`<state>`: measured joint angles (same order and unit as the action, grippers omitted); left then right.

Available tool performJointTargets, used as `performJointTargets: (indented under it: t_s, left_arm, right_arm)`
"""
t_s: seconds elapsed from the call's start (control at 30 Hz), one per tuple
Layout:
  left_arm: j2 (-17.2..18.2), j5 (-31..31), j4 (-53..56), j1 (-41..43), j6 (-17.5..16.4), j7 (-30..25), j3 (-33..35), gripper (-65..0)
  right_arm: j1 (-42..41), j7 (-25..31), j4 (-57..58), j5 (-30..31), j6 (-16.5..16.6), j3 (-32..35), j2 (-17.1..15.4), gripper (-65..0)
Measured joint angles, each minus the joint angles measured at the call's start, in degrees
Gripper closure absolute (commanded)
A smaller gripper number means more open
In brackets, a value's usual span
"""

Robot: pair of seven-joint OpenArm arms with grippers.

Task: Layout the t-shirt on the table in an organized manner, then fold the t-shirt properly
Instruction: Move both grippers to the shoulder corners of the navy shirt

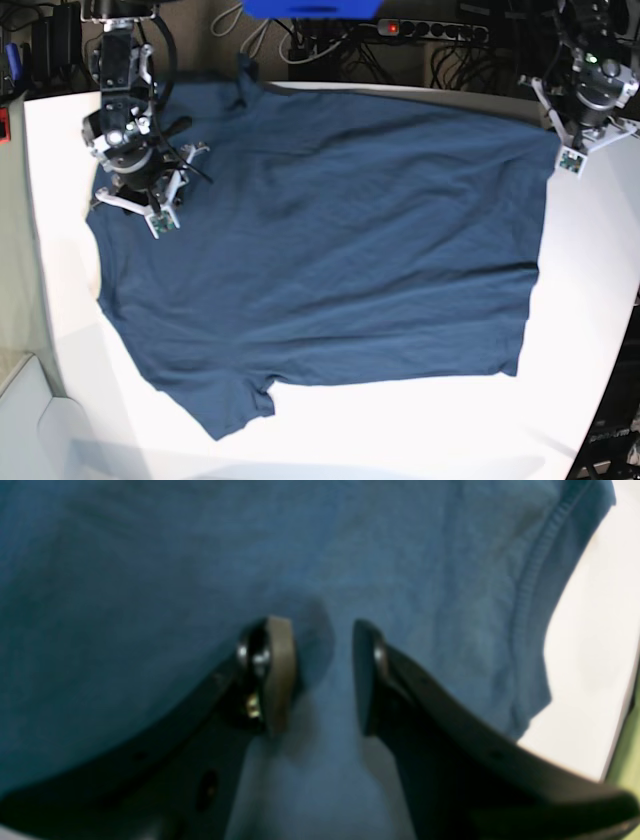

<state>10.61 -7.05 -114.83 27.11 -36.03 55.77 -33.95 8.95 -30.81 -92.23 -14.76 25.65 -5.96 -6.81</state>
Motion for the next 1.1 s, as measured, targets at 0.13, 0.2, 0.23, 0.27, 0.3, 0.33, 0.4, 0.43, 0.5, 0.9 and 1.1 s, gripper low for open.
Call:
performJointTargets:
  t_s: [0.13,0.2,0.23,0.27,0.3,0.33,0.4,0.43,0.5,0.9,1.1]
  left_arm:
    - [0.0,-0.3,2.2,0.0,-0.4,0.3,-1.3,-0.4]
    - [0.4,-0.2,3.0,0.0,-0.5,0.3,-1.2,-0.5]
    - [1.0,0.0,3.1,0.1,-0.5,0.3,-1.0,-0.5]
    - [1.2,0.0,3.1,0.0,-0.5,0.3,-1.1,-0.5]
    - [1.5,-0.1,3.1,0.0,-0.5,0.3,-1.2,-0.5]
    - [1.6,0.0,3.1,0.0,-0.5,0.3,-1.1,-0.6]
    - [1.6,0.0,3.1,0.0,-0.5,0.3,-1.1,-3.0]
    - [1.6,0.0,3.1,0.0,-0.5,0.3,-1.1,-5.5]
    - [1.5,0.0,3.1,0.0,-0.5,0.3,-1.1,-12.6]
    - [1.2,0.5,3.0,-0.4,-0.7,0.3,-2.4,-31.3]
    - [-2.3,2.4,4.9,-10.4,-0.6,-0.7,-2.9,-29.3]
  right_arm:
    - [0.0,0.0,0.0,0.0,0.0,0.0,0.0,-21.8]
    - [0.0,0.0,0.0,0.0,0.0,0.0,0.0,-21.8]
    - [0.2,0.0,0.0,0.0,0.0,0.0,0.0,-21.8]
    - [0.2,0.0,0.0,0.0,0.0,0.0,0.0,-21.8]
    - [0.3,0.0,0.0,0.0,0.0,0.0,0.0,-21.8]
    - [0.3,0.0,0.0,0.0,0.0,0.0,0.0,-21.8]
    - [0.3,0.0,0.0,0.0,0.0,0.0,0.0,-21.8]
    - [0.3,0.0,0.0,0.0,0.0,0.0,0.0,-21.8]
    - [0.3,0.0,0.0,0.0,0.0,0.0,0.0,-21.8]
    - [0.7,0.0,-2.4,0.2,0.0,-0.2,-1.4,-19.8]
    - [1.3,-0.3,-4.2,0.2,0.0,-0.3,-2.0,-7.4]
